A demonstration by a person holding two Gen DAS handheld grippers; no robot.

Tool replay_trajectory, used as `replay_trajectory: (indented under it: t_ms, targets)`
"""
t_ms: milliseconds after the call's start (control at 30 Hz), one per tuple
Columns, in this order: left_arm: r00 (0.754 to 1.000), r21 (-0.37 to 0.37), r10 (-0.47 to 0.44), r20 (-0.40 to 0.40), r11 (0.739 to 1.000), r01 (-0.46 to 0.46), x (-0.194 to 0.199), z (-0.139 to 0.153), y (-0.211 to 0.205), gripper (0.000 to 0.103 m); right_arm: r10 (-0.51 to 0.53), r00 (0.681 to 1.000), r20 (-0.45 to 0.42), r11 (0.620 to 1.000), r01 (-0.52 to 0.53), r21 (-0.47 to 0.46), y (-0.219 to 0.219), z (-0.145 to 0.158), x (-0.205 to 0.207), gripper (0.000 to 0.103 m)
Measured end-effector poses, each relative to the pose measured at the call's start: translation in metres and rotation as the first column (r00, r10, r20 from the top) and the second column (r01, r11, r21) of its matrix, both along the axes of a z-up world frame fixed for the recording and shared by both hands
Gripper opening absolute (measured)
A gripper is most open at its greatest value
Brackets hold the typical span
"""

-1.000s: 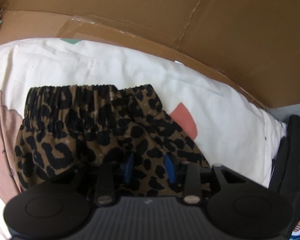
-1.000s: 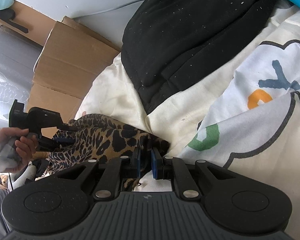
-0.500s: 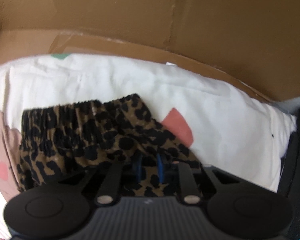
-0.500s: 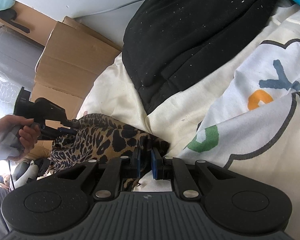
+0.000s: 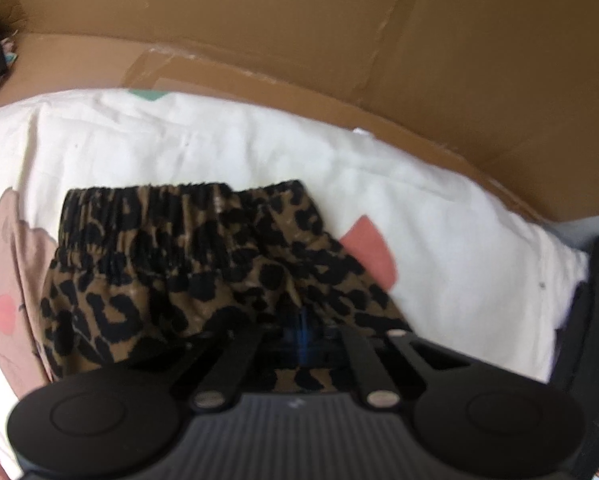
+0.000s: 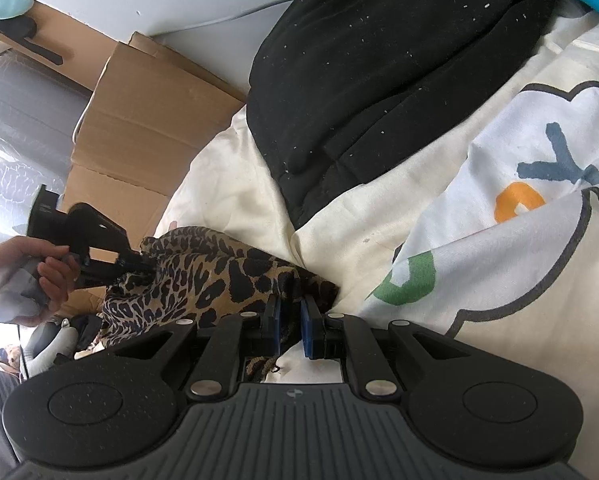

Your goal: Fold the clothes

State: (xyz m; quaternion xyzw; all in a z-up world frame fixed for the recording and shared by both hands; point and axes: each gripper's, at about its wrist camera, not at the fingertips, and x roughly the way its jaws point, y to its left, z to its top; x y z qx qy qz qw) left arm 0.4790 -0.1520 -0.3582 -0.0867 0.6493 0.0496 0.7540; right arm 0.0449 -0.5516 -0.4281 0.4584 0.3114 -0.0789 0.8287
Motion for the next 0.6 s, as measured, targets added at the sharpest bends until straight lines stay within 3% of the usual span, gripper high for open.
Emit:
replay_trajectory:
  t_ms: [67, 333, 600]
  targets:
    - [0.999, -0.013, -0.019, 0.026, 1.0, 0.019, 0.0, 0.011, -0.001, 0.0, 0.003, 1.0, 0.004, 1.0, -0.003, -0.008, 0.001, 0.002, -0.001, 0.004]
    - [0.998, -0.072, -0.01, 0.065, 0.997, 0.015, 0.008, 0.041, -0.006, 0.0, -0.007, 1.0, 0.03, 1.0, 0.008, -0.027, 0.002, 0.009, -0.007, 0.002]
    - [0.996, -0.126, -0.028, 0.085, 0.991, 0.039, 0.014, 0.041, -0.017, 0.0, -0.026, 0.999, 0.035, 0.999, 0.027, -0.039, -0.002, 0.014, -0.011, 0.002]
